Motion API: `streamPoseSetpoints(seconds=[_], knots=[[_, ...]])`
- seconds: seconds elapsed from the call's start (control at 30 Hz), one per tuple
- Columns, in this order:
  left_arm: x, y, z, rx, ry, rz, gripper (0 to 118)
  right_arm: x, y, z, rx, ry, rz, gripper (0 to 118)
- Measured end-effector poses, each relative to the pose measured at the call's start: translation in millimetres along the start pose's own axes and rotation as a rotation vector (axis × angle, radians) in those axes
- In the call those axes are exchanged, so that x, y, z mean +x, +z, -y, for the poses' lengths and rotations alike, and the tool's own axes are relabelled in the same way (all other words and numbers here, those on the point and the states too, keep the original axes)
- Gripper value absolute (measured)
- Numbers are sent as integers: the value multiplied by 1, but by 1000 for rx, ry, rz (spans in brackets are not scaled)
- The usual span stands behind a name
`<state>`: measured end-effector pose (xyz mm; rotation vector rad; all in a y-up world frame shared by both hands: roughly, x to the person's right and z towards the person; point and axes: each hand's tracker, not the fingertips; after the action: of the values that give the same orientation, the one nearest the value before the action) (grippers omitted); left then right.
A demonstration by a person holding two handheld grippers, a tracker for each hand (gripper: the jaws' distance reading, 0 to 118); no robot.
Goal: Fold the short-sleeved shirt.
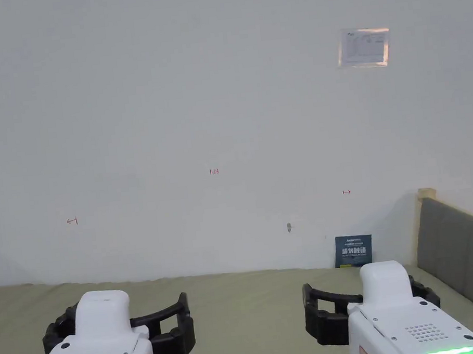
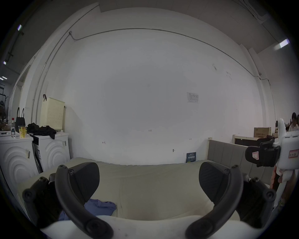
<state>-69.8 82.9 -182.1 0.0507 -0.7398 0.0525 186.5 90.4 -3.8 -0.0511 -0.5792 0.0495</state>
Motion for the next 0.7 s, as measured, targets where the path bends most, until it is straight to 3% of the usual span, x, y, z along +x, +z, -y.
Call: streamPoseSetpoints(seconds=[0.6,0.63,0.7], knots=[[9,0,-2,-19,-14,29,118,8,4,1,-13,-35,12,115],[10,1,-2,-17,-17,28,117,8,5,1,-10,-34,13,105],[12,1,-1,-16,-24,32,106,5,6,0,-4,-18,35,69]])
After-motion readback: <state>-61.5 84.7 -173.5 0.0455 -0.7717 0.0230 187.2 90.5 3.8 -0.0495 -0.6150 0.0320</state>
